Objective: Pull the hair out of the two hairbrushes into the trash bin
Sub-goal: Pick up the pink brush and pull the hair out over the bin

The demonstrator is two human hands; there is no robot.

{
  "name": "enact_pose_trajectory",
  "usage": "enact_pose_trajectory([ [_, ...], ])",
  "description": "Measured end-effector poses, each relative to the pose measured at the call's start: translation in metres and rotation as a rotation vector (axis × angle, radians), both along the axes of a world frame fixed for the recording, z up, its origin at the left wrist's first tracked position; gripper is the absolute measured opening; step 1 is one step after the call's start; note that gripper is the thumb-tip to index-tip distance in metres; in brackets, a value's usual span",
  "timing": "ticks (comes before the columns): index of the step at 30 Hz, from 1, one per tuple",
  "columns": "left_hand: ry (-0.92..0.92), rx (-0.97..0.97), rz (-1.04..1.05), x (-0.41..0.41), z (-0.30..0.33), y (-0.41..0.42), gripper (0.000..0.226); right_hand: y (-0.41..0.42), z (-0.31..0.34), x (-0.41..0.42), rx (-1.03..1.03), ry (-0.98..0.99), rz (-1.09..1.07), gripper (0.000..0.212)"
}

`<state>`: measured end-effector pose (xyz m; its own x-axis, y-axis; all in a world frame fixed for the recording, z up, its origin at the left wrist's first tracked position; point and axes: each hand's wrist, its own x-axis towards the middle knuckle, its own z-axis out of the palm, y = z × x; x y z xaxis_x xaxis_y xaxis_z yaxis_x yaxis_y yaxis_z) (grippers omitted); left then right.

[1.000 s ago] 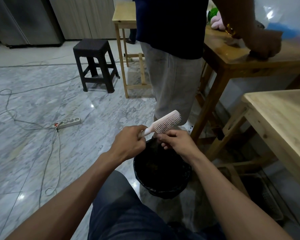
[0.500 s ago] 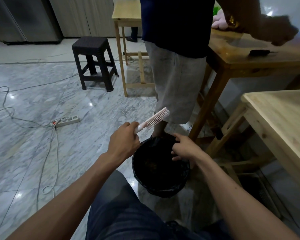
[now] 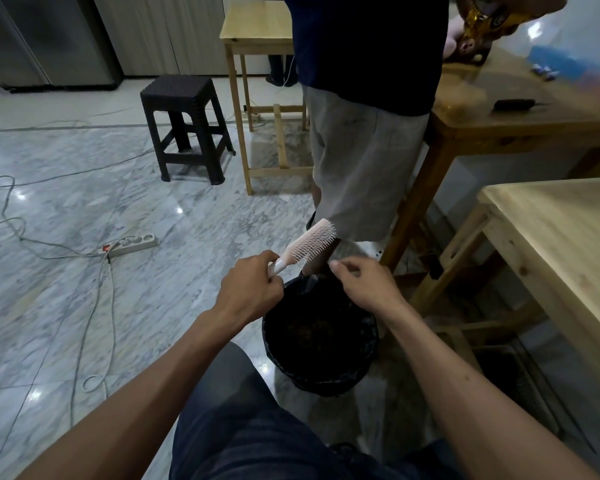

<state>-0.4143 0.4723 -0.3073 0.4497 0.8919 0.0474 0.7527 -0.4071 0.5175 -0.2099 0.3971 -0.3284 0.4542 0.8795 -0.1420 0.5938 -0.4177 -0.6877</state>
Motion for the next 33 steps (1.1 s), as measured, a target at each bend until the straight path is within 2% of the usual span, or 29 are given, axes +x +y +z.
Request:
enact_pose_trajectory([
  [1,-0.005,-0.011,-0.002,0.000,0.000,0.000,0.033,0.001,0.001,-0.001,0.005,0.069,0.003,0.038],
  [4,-0.010,-0.030,-0.023,0.002,-0.001,-0.001,0.031,0.009,-0.002,-0.004,0.085,0.443,-0.086,0.049],
  [6,-0.009,-0.005,-0.046,0.005,-0.003,-0.001,0.028,0.015,-0.002,-0.004,0.168,0.635,-0.180,0.044],
  [9,-0.018,0.051,-0.079,0.006,-0.005,-0.003,0.027,0.019,0.002,-0.002,0.242,0.783,-0.300,0.023],
  [11,-0.002,0.114,-0.115,0.004,-0.007,-0.004,0.029,0.019,0.003,0.001,0.219,0.788,-0.358,0.017],
  [14,0.041,0.210,-0.119,-0.001,-0.011,-0.002,0.026,0.016,-0.002,0.006,0.167,0.684,-0.390,0.016],
  [18,0.082,0.260,-0.065,-0.008,-0.017,0.002,0.021,0.005,0.006,0.010,0.221,0.640,-0.443,0.018],
  [23,0.053,0.272,-0.043,-0.007,-0.020,0.001,0.021,0.005,0.012,0.003,0.099,0.501,-0.374,0.049],
  [25,0.029,0.251,-0.057,-0.005,-0.018,-0.001,0.021,0.005,0.012,-0.002,0.036,0.499,-0.316,0.052],
  [28,0.015,0.183,-0.135,0.000,-0.017,-0.006,0.024,0.005,0.010,-0.010,-0.006,0.630,-0.211,0.045],
  [30,0.031,0.141,-0.165,0.002,-0.018,-0.006,0.022,0.007,0.008,-0.012,0.047,0.681,-0.214,0.036],
  [33,0.090,0.114,-0.176,0.003,-0.022,-0.005,0.008,0.006,0.009,-0.011,0.092,0.610,-0.212,0.032],
])
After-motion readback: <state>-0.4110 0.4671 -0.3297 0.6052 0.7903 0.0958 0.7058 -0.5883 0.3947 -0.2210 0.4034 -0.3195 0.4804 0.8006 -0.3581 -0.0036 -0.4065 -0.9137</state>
